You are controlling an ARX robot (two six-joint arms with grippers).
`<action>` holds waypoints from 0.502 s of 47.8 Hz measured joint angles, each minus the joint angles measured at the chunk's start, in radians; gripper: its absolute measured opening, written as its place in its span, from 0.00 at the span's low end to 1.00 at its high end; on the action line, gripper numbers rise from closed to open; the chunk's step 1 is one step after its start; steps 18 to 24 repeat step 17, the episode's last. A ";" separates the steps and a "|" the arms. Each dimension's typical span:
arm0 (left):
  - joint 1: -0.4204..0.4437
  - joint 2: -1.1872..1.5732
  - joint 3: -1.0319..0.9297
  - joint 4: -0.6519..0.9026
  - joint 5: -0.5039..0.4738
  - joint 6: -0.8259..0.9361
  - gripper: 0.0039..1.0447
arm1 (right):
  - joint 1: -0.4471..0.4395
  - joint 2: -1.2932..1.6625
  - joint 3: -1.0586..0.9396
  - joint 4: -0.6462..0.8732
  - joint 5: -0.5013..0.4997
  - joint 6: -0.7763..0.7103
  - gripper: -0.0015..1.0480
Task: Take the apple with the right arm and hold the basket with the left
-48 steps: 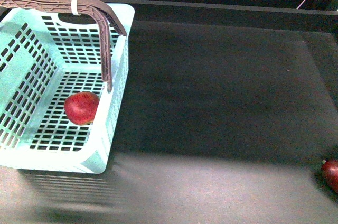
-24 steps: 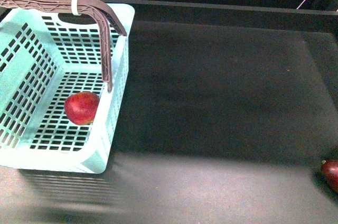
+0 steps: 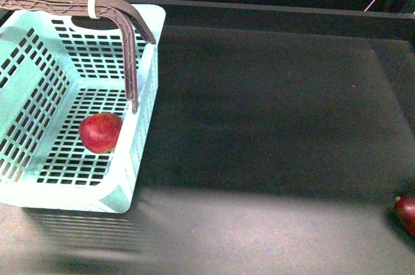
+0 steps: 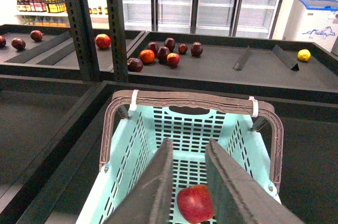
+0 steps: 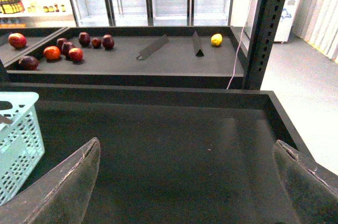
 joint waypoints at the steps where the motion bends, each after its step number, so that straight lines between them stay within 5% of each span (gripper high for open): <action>1: 0.000 0.000 0.000 0.000 0.000 0.000 0.27 | 0.000 0.000 0.000 0.000 0.000 0.000 0.92; 17: 0.000 0.000 0.000 0.000 0.000 0.000 0.83 | 0.000 0.000 0.000 0.000 0.000 0.000 0.92; 24: 0.000 0.000 0.000 0.000 0.000 0.000 0.83 | 0.000 0.000 0.000 0.000 0.000 0.000 0.92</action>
